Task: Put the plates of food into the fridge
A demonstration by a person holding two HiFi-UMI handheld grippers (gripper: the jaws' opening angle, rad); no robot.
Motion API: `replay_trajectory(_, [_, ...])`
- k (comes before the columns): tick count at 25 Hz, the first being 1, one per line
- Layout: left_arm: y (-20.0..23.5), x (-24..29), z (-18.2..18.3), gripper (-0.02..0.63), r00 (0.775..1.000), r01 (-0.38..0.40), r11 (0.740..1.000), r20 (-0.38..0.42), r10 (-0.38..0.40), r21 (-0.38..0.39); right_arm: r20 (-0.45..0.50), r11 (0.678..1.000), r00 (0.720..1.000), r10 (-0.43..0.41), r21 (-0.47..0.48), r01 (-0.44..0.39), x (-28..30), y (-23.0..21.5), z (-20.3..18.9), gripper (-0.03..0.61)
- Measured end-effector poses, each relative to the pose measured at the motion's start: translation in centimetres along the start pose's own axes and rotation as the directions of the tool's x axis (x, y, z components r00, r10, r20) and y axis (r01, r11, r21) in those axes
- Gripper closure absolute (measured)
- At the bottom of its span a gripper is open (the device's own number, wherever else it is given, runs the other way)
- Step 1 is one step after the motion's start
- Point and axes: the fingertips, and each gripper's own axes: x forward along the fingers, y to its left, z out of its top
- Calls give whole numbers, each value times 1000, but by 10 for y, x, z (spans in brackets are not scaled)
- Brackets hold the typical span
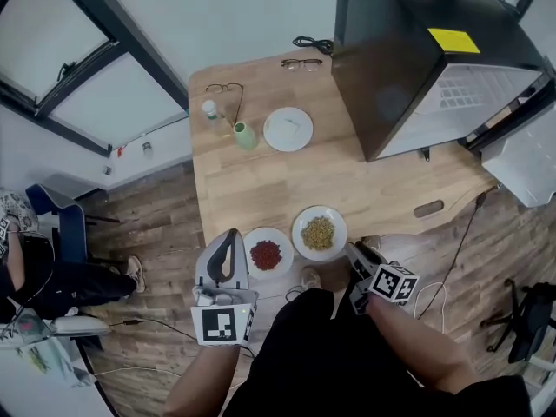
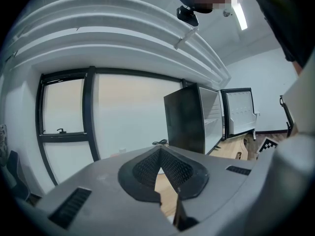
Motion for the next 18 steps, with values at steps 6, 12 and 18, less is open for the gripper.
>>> replay_trajectory(6, [-8, 2, -11, 611, 1000, 10, 1000, -27, -10, 4, -18, 995, 1000, 5, 99, -4, 17, -23, -20, 405])
replay_trajectory(12, [-3, -8, -21, 611, 998, -5, 1000, -65, 6, 6, -60, 991, 996, 64, 126, -56, 45, -18, -39, 403])
replay_trajectory(18, [4, -7, -20, 611, 997, -19, 999, -72, 21, 34, -44, 968, 992, 115, 229, -102, 48, -10, -42, 490])
